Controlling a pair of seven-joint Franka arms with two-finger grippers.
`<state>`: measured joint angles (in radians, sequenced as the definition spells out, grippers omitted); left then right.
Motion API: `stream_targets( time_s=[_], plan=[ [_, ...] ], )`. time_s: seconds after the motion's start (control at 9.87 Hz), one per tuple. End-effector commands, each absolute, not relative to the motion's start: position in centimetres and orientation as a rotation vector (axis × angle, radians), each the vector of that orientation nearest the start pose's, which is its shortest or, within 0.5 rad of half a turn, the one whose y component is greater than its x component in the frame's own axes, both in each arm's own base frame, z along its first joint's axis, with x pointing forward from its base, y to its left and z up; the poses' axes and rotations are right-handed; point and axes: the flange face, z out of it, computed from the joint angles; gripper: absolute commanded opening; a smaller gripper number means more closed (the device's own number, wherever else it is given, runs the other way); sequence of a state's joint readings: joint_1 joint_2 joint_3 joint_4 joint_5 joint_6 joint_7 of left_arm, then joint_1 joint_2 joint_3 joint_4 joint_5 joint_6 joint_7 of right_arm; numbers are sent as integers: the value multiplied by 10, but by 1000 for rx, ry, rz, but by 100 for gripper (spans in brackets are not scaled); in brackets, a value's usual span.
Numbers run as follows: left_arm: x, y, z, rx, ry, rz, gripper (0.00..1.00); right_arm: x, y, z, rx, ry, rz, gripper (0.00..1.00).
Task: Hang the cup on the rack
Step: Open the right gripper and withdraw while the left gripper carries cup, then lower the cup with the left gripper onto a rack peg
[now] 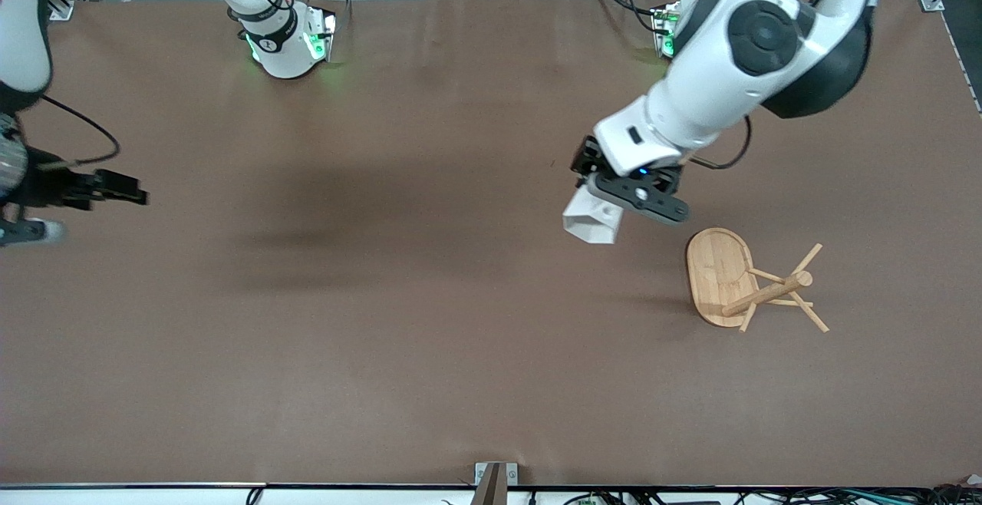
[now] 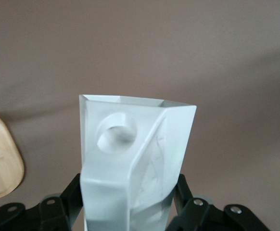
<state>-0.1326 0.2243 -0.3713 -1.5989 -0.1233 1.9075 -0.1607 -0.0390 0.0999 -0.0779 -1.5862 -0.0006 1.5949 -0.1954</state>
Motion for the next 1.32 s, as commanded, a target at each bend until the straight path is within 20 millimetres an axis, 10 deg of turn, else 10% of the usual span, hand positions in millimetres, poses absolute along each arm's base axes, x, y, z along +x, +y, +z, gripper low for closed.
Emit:
stream_targets(
  time_s=[0.0, 0.3, 1.22],
  plan=[
    [572, -273, 502, -3311, 387, -15, 0, 556, -65, 614, -3179, 52, 38, 100],
    [586, -235, 479, -3305, 336, 42, 0, 540, -42, 662, -3185, 178, 77, 100],
    [609, -145, 394, -3277, 527, 5, 0, 542, -54, 658, -3162, 210, 64, 100]
  ],
)
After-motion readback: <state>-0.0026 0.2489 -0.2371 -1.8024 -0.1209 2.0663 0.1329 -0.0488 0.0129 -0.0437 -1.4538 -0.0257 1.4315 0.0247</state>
